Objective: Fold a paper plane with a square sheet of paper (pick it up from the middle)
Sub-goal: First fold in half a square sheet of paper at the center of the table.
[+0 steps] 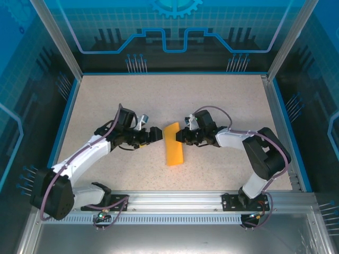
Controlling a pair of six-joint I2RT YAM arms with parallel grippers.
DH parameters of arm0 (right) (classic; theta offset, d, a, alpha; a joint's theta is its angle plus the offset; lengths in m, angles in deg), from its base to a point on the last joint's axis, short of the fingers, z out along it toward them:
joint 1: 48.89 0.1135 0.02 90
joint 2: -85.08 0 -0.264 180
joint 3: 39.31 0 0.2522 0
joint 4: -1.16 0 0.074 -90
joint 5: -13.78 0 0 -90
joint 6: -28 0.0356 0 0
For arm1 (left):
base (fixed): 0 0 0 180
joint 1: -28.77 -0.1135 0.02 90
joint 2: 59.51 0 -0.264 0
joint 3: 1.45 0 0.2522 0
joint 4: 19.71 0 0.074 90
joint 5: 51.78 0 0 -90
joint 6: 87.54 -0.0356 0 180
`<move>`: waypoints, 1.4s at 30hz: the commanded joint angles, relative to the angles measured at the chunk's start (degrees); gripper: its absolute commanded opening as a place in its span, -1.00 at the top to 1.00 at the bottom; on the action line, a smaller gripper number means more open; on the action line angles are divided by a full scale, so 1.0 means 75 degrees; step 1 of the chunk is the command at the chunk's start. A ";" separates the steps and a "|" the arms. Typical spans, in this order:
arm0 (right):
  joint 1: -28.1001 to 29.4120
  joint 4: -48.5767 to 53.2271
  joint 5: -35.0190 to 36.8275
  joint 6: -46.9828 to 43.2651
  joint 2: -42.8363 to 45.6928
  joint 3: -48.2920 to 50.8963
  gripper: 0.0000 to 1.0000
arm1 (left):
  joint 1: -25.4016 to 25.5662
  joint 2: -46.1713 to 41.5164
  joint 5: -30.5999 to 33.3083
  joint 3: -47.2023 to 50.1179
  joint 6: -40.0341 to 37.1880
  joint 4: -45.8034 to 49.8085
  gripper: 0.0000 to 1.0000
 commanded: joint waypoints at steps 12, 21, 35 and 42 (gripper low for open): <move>-0.0476 -0.0122 -0.0208 -0.0548 -0.0589 0.0380 0.55 | 0.0794 0.1329 0.0391 0.0056 0.0718 -0.1789 -0.95; -0.0487 -0.0248 -0.0113 -0.0373 -0.0774 0.0440 0.54 | 0.1058 0.2060 0.0572 0.0033 0.1059 -0.2295 -0.78; -0.0523 -0.0351 0.0015 -0.0127 -0.0825 0.0555 0.50 | 0.1332 0.2939 0.1085 -0.0235 0.1235 -0.2583 -0.48; -0.0518 -0.0333 0.0240 0.0014 -0.0891 0.0591 0.47 | 0.1451 0.3200 0.1244 -0.0390 0.1251 -0.2547 -0.26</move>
